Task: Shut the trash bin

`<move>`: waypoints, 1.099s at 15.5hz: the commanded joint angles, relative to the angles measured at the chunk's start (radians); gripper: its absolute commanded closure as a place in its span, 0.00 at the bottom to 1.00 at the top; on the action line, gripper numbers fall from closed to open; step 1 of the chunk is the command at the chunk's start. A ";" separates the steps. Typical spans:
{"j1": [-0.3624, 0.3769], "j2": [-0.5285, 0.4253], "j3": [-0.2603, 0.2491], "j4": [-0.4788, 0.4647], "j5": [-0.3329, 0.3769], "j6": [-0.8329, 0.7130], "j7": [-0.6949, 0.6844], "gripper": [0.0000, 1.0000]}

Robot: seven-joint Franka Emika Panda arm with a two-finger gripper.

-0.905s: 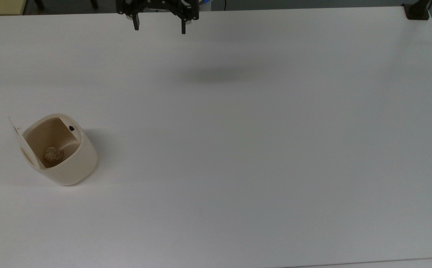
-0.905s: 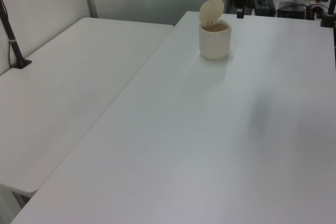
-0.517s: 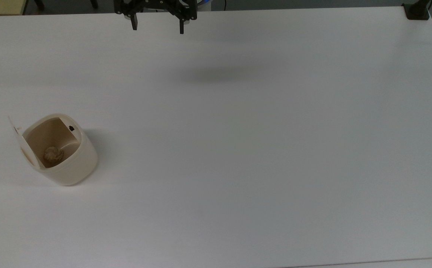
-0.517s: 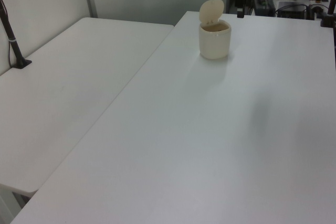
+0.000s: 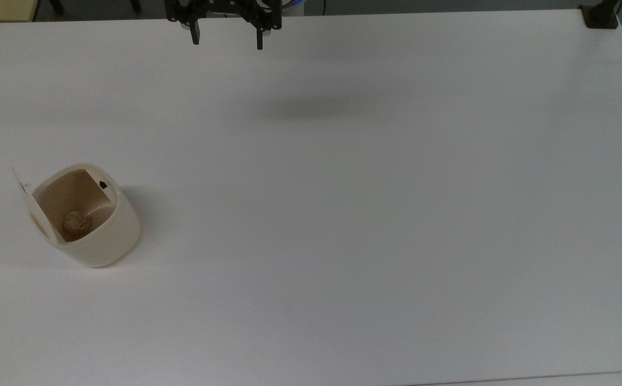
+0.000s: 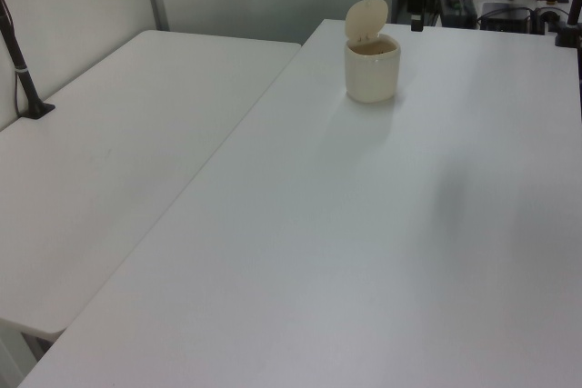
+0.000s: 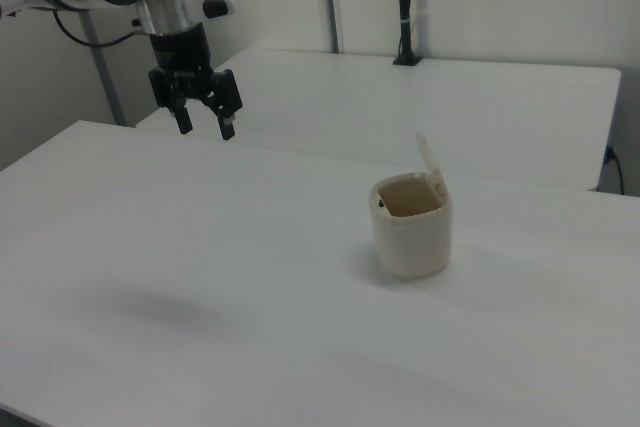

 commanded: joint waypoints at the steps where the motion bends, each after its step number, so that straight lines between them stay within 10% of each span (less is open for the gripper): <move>1: 0.002 -0.026 -0.007 -0.019 -0.001 -0.013 -0.021 0.78; 4: 0.002 -0.026 -0.009 -0.019 -0.002 -0.010 -0.021 0.99; 17: -0.225 0.060 -0.016 0.027 -0.005 0.354 0.028 1.00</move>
